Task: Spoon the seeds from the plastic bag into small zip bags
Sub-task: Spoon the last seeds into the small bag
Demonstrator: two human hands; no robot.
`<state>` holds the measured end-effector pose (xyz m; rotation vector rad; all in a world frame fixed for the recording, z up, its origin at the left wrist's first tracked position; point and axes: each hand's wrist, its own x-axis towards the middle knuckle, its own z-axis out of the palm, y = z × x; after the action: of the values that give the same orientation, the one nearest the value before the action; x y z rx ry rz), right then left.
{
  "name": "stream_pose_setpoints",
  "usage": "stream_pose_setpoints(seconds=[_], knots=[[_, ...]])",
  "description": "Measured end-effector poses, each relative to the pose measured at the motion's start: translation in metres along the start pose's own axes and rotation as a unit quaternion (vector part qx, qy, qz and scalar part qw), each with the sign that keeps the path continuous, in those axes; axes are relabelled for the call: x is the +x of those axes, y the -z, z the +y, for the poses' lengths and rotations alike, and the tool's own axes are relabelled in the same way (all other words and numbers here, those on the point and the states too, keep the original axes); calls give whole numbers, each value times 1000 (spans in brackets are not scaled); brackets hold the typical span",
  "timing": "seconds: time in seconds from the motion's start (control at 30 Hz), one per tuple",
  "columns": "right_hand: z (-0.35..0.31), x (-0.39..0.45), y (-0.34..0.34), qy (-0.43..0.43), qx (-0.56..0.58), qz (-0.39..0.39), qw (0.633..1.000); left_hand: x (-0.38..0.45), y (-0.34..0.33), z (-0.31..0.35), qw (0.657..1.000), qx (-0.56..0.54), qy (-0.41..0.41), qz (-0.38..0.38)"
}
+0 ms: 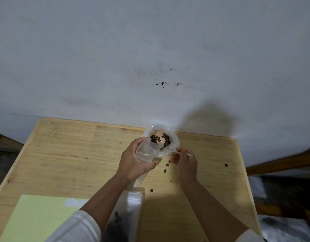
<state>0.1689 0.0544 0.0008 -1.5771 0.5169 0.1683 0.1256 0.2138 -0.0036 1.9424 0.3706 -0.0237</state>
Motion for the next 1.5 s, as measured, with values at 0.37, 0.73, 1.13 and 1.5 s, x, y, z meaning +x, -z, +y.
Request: stream_pose_setpoints(seconds=[0.37, 0.73, 1.13, 1.5], knots=[[1, 21, -9, -70, 113, 39, 990, 1, 5, 0, 1000, 20, 4, 18], [-52, 9, 18, 14, 79, -18, 997, -1, 3, 3, 999, 35, -1, 26], [-51, -9, 8, 140, -106, 70, 982, -5, 8, 4, 999, 14, -7, 37], [-6, 24, -15, 15, -196, 150, 969, -11, 14, 15, 996, 50, -74, 9]])
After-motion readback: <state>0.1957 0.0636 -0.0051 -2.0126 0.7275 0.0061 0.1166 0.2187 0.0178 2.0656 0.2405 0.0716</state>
